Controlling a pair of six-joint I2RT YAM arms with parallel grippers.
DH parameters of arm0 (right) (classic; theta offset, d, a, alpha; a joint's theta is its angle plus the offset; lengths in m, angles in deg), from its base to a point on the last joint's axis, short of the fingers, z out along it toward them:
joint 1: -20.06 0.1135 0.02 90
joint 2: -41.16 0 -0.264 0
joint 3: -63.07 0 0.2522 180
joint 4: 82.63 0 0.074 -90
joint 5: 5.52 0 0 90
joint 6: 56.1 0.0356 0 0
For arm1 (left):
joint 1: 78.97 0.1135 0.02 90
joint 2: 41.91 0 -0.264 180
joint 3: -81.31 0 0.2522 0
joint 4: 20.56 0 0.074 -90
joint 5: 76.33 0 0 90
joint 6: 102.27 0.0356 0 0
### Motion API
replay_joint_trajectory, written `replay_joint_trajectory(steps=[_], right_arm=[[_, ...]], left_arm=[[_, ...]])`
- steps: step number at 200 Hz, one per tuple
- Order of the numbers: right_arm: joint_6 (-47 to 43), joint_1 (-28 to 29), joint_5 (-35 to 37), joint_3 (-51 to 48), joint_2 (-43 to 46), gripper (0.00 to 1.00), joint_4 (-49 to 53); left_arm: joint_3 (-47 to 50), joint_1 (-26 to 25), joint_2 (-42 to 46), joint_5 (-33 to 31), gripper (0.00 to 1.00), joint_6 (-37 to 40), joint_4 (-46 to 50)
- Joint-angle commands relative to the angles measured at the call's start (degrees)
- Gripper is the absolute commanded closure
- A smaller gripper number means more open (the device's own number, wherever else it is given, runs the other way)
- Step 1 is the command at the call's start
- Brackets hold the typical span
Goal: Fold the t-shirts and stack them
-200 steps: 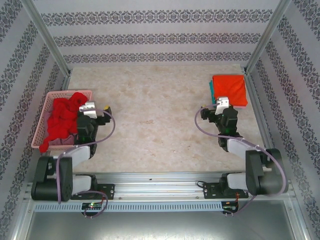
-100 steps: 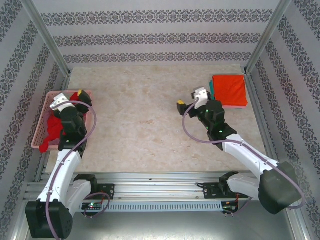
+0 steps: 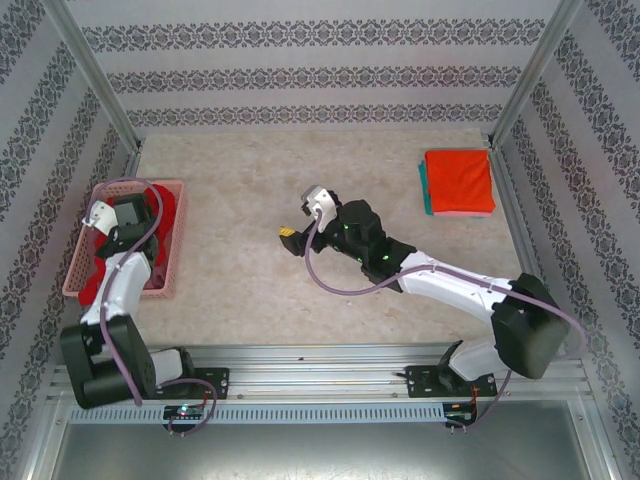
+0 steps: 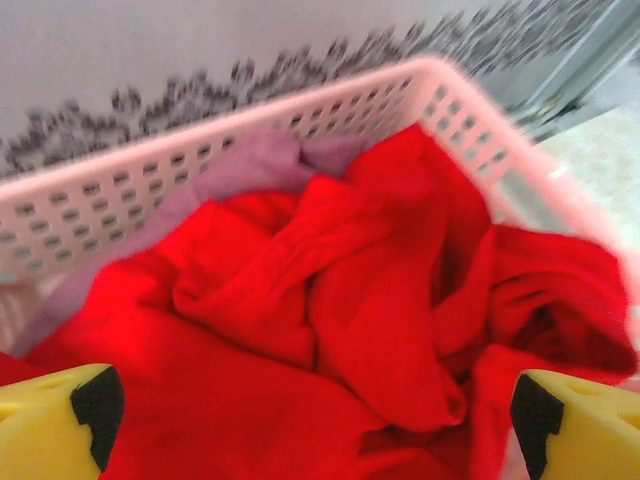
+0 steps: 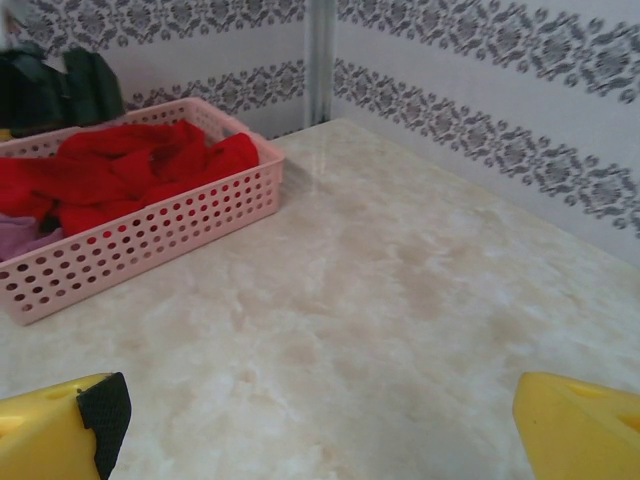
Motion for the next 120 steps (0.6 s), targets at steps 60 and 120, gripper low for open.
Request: replay_joint_trajectory(steps=[60, 120], right_arm=[[2.44, 0.89, -0.74, 1.51, -2.03, 0.02, -0.24], [3.45, 0.89, -1.09, 2.77, -4.00, 0.02, -0.24]], left_arm=[[-7.77, 5.31, -19.66, 11.16, 0.11, -9.48, 4.01], [-9.17, 5.28, -12.07, 11.97, 1.00, -9.13, 6.41]])
